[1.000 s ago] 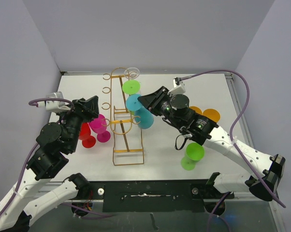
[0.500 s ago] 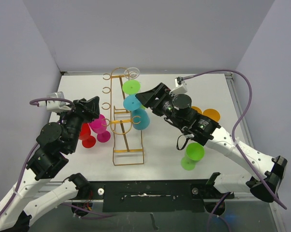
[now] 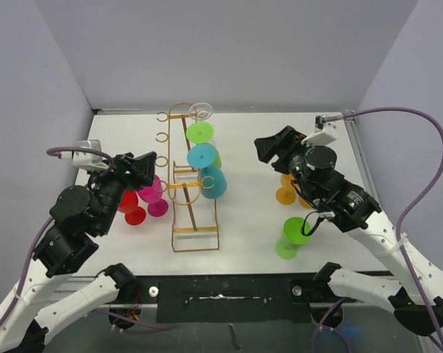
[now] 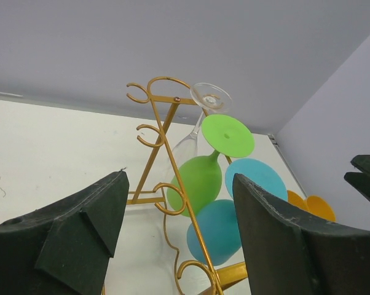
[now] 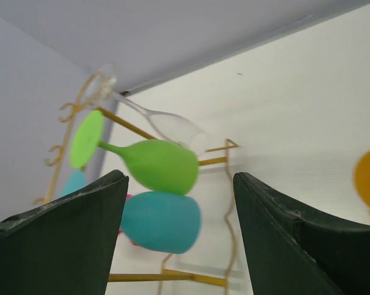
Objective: Place the wine glass upside down on the wine glass rack
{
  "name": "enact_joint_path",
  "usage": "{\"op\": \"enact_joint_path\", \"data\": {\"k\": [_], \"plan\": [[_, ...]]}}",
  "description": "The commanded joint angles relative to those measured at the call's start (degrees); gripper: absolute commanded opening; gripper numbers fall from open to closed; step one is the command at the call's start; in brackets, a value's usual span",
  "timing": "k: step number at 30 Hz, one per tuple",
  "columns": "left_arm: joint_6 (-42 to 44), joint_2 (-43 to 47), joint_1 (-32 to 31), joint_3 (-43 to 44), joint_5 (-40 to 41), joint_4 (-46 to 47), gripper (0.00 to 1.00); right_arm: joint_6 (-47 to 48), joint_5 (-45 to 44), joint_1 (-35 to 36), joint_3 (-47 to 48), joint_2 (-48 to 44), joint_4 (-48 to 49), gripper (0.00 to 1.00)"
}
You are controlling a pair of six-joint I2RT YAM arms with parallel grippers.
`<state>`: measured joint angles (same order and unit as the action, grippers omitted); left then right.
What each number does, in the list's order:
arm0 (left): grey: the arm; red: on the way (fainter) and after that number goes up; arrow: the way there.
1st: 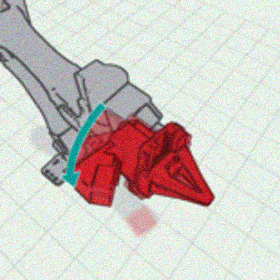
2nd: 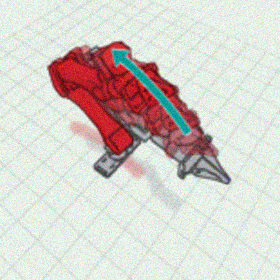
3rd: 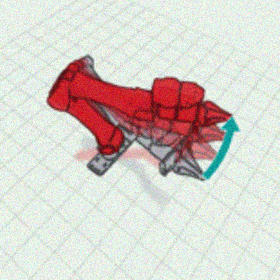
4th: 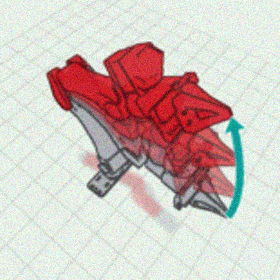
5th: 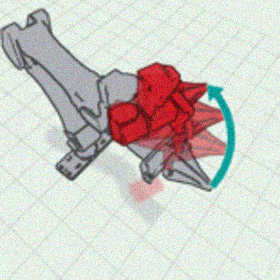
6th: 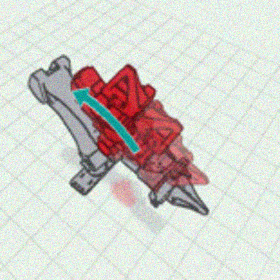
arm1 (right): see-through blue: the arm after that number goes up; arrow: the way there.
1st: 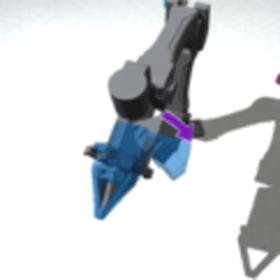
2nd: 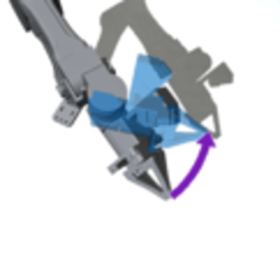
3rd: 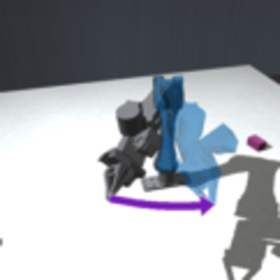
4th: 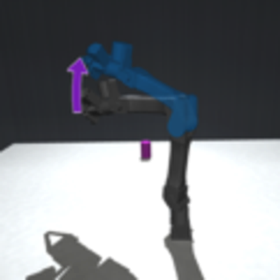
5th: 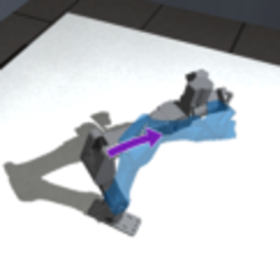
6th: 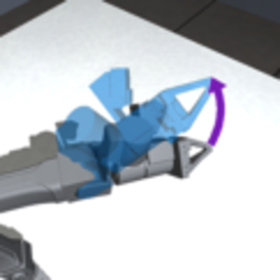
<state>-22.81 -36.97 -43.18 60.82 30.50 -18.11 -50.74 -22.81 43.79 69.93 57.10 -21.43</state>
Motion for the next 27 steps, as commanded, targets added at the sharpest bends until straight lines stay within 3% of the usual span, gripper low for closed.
{"op": "enact_joint_path", "data": {"k": [1, 8, 12, 14, 21, 27], "plan": [[1.79, 1.46, -0.06, 2.71, -4.65, -1.54, 0.67, 10.67, -5.83, -3.28, -0.67, 0.37, -11.66, 0.7], [1.98, 4.8, -0.07, 1.28, -3.74, -3.03, 0.67, 17.51, 2.68, -14.81, -3.44, 2.54, -16.41, 0.67], [2.02, 6.71, -0.14, 0.89, -3.52, -3.01, 0.68, 21.75, 11.9, -20.62, -3.62, 5.01, -15.18, 0.53], [2.06, 7.46, -0.13, 0.84, -3.31, -3.01, 0.68, 22.58, 13.93, -21.42, -3.0, 7.11, -14.75, 0.49], [2.24, 7.98, -0.15, 1.23, -3.49, -3.42, 0.68, 24.88, 14.99, -22.21, -1.56, 14.9, -14.46, 0.48], [2.44, 8.03, -0.15, 1.34, -4.52, -3.48, 0.68, 24.55, 11.77, -22.32, -1.25, 18.59, -14.99, 0.41]]}}
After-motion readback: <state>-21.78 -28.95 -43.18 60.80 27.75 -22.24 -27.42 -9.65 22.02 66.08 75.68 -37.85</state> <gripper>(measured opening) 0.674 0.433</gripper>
